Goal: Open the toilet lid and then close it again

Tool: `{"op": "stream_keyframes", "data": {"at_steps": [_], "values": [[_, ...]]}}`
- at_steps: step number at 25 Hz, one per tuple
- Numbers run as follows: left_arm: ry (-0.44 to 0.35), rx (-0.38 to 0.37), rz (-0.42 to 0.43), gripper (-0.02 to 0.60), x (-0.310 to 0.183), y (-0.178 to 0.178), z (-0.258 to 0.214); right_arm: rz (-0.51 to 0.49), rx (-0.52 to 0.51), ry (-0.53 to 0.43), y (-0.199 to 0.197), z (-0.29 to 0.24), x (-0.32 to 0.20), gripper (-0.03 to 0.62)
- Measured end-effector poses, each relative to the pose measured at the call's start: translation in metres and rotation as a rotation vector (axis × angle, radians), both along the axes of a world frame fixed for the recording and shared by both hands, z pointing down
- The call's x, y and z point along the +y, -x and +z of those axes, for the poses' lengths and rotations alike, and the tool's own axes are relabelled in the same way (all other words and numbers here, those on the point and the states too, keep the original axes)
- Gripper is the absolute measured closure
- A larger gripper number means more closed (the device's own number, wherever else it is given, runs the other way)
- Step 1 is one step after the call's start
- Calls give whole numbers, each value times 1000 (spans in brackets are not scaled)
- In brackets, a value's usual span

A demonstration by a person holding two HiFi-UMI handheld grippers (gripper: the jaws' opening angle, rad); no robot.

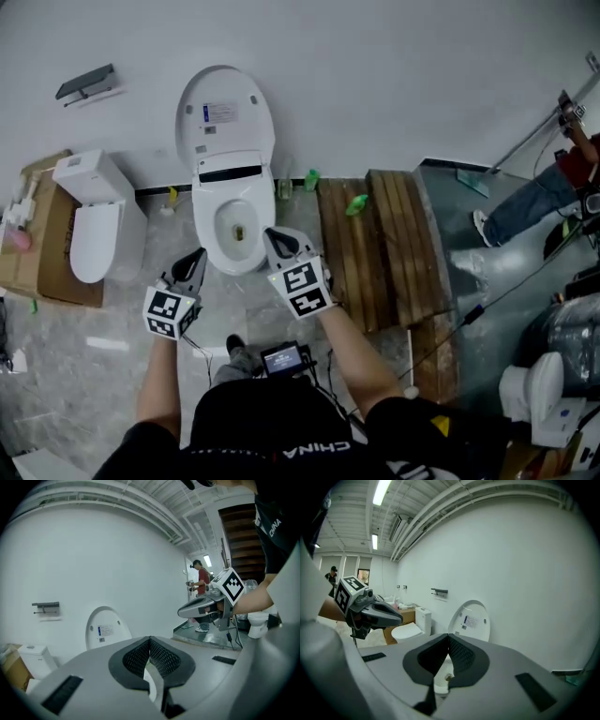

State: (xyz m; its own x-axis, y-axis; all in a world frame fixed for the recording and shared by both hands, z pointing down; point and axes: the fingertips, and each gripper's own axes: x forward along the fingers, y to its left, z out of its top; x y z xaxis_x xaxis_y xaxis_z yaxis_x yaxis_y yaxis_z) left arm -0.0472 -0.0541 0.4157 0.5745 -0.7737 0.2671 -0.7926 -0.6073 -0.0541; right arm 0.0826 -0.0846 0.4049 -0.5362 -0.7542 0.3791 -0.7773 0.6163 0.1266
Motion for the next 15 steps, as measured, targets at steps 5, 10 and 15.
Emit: {"op": "stream_keyframes", "data": {"at_steps": [5, 10, 15], "values": [[-16, -19, 12, 572, 3, -13, -7, 0, -28, -8, 2, -4, 3, 580], [-27, -44, 39, 572, 5, -6, -10, 31, -52, -27, 13, -17, -1, 580], [-21, -34, 38, 572, -3, 7, -15, 17, -31, -9, 28, -17, -2, 580]]}}
